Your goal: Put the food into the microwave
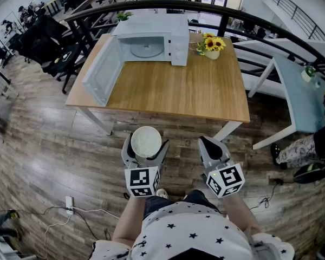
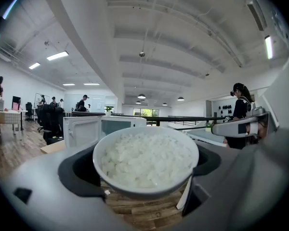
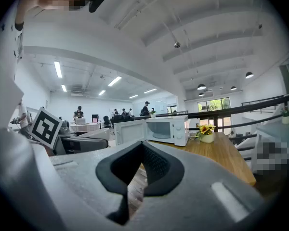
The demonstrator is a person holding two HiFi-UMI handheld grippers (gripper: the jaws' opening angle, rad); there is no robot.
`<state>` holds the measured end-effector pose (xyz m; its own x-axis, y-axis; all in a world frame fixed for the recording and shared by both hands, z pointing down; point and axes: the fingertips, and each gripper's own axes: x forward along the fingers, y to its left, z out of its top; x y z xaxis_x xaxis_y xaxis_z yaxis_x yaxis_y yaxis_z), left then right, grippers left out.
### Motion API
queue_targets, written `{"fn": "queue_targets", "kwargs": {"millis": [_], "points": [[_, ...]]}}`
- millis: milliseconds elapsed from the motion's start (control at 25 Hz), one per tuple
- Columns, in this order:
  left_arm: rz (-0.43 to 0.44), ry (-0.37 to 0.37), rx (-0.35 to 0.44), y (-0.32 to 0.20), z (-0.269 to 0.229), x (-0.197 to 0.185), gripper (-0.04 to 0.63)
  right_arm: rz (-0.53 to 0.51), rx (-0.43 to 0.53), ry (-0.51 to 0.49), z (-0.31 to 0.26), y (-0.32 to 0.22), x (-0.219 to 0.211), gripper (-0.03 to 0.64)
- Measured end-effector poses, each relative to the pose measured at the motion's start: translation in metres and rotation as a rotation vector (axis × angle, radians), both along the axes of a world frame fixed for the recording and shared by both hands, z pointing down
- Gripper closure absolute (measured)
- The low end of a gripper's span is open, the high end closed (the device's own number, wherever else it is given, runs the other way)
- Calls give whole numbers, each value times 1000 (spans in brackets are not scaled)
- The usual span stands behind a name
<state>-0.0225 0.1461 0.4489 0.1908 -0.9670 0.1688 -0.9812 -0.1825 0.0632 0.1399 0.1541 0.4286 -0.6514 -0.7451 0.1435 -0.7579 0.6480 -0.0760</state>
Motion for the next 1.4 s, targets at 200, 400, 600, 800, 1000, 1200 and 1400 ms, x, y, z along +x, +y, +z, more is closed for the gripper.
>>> {"fn": "queue_targets", "kwargs": {"millis": [200,400,600,800,1000,1200,1400], "points": [[-38,30,-9,46,-9,14,80,-25,1,-14,-11,46,19,612],[-53,24,-5,67,-13,23,80,-49,6,-28,-11,64,27,612],[-62,16,3,74,-17,18,80,-75,-5,-50,-12,70,19,612],[-50,13,12,70,-21,4,80,-73,-12,-80,-14,67,2,612],[-33,14,12,59,-19,-11,80,-68,-14,-79,-13,58,-19,612],[-8,13,11,47,-17,-28,80,-62,-9,-74,-12,49,-41,612],[13,11,14,35,-17,-47,80,-28,-19,-86,-9,39,-60,612]]}}
